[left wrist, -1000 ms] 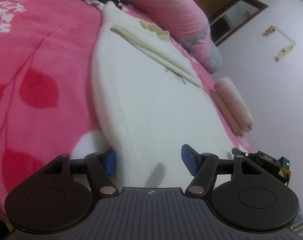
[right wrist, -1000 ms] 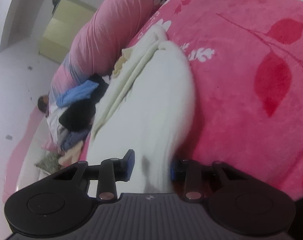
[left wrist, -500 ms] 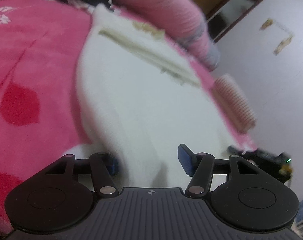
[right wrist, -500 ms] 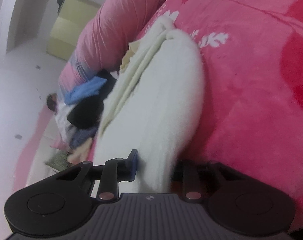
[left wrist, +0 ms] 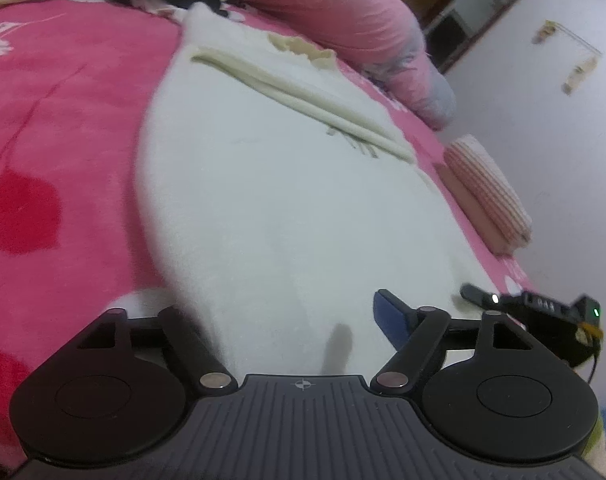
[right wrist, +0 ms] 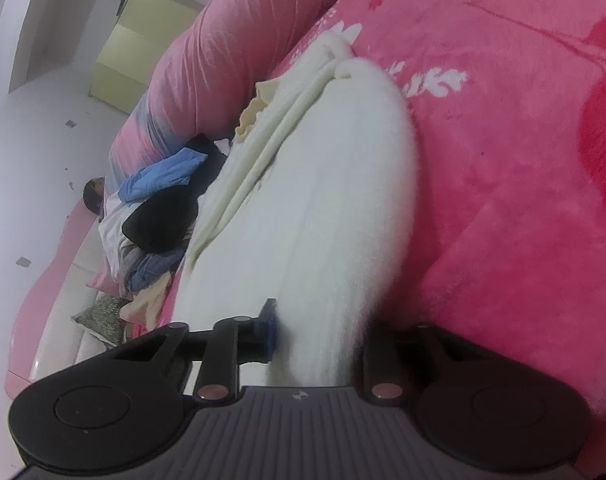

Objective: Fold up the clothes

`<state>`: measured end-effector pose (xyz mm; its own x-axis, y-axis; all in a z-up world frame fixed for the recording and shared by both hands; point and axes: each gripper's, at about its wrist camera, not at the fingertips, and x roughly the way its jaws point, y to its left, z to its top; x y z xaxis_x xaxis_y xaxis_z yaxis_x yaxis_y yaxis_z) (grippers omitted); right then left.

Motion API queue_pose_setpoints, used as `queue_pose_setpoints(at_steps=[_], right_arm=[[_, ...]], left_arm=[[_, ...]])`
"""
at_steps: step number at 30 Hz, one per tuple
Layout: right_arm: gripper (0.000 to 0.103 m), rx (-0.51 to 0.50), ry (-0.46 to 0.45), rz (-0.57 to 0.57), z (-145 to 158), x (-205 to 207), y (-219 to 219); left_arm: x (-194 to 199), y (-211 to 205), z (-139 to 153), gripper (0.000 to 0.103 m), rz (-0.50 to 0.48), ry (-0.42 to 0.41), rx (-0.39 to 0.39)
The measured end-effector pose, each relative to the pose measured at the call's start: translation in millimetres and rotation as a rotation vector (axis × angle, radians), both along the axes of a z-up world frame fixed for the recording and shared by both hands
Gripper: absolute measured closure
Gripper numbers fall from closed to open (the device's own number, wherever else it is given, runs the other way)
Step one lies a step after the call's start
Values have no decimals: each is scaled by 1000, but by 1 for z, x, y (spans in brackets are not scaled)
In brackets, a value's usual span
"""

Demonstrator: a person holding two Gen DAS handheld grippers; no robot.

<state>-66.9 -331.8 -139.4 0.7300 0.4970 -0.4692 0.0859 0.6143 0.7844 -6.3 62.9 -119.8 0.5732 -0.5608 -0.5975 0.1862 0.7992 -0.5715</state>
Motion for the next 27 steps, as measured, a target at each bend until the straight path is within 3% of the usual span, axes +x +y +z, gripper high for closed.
queue_pose_setpoints(at_steps=[5, 6, 8, 12, 21, 27], right_arm=[[91, -96, -34, 20, 7, -4, 8], [91, -112, -42, 23, 9, -5, 10], [92, -119, -58, 23, 12, -5, 11], [93, -119, -119, 21, 23, -9, 11], [94, -152, -265, 24, 62, -25, 18], [94, -168, -319, 51, 74, -43, 27]], left_arm=[[-2, 5, 0, 58, 75, 31, 21], [-3, 5, 0, 70, 84, 33, 36], [-4, 5, 1, 75, 88, 38, 57], [-6, 12, 6, 91, 106, 52, 27], [-33, 12, 38, 95, 120, -74, 17], [-53, 16, 50, 95, 124, -105, 0]])
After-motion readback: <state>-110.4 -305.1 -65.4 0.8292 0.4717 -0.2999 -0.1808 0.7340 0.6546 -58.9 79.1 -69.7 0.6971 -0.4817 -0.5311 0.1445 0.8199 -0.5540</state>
